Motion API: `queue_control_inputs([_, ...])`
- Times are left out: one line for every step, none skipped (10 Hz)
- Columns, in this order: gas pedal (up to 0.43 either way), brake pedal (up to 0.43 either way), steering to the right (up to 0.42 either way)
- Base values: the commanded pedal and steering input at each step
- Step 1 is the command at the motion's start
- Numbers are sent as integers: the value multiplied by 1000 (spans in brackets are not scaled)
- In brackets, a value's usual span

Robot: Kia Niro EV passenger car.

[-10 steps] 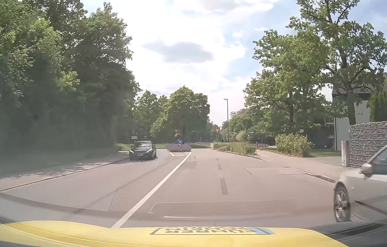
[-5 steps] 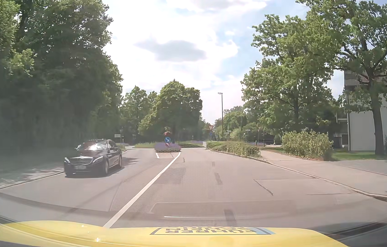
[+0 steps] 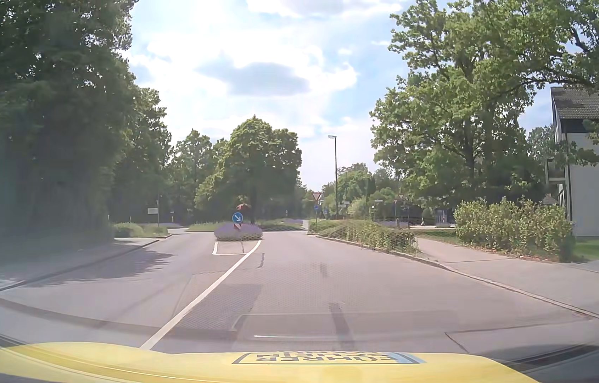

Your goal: Follow the waypoints while adhering to traffic rules and regulations

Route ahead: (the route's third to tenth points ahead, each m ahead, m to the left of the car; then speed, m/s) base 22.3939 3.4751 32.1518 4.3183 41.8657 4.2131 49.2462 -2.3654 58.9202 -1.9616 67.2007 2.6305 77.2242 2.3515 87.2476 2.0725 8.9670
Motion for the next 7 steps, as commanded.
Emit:
queue_control_inputs([0, 0, 20])
queue_control_inputs([0, 0, 17])
queue_control_inputs([0, 0, 16])
queue_control_inputs([0, 0, 15])
queue_control_inputs([0, 0, 11])
queue_control_inputs([0, 0, 5])
queue_control_inputs([0, 0, -3])
